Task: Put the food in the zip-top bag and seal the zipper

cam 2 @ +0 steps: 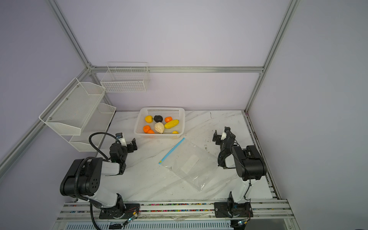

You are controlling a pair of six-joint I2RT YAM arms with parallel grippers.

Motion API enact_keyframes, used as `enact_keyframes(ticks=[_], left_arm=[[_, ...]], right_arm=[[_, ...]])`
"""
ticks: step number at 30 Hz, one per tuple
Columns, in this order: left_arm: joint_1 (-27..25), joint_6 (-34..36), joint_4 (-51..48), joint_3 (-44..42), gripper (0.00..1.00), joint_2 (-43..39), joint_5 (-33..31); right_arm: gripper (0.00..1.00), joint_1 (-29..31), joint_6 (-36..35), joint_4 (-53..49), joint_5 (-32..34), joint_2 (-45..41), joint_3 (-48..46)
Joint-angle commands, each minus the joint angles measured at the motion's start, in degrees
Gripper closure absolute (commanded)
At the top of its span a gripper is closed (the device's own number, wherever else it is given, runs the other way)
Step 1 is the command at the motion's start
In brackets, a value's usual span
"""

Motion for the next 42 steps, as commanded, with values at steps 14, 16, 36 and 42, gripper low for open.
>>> enact_keyframes(ticks=[14, 16, 36, 42], left_arm=[[-0.73, 1.63, 2.40, -0.88, 0.00, -1.33, -0.21], [-0.80, 1.70, 2.46, -0.87, 0.00, -1.33, -0.30], [-3.95, 1.42, 0.62, -0.12, 0.00, -1.51, -8.31], [-5.20, 2.21, -0.64, 0.73, 0.00, -2.15, -12.41]], right_arm=[[0.03, -0.34, -0.19, 1.57, -0.25, -0.48, 0.13], [0.03, -0.30, -0.13, 1.58, -0.24, -0.48, 0.13], [0.03, -0.29, -0.12, 2.21, -0.33, -0.61, -0.39], [0.02, -0.17, -0.64, 2.40, 0.20, -1.30, -0.70]])
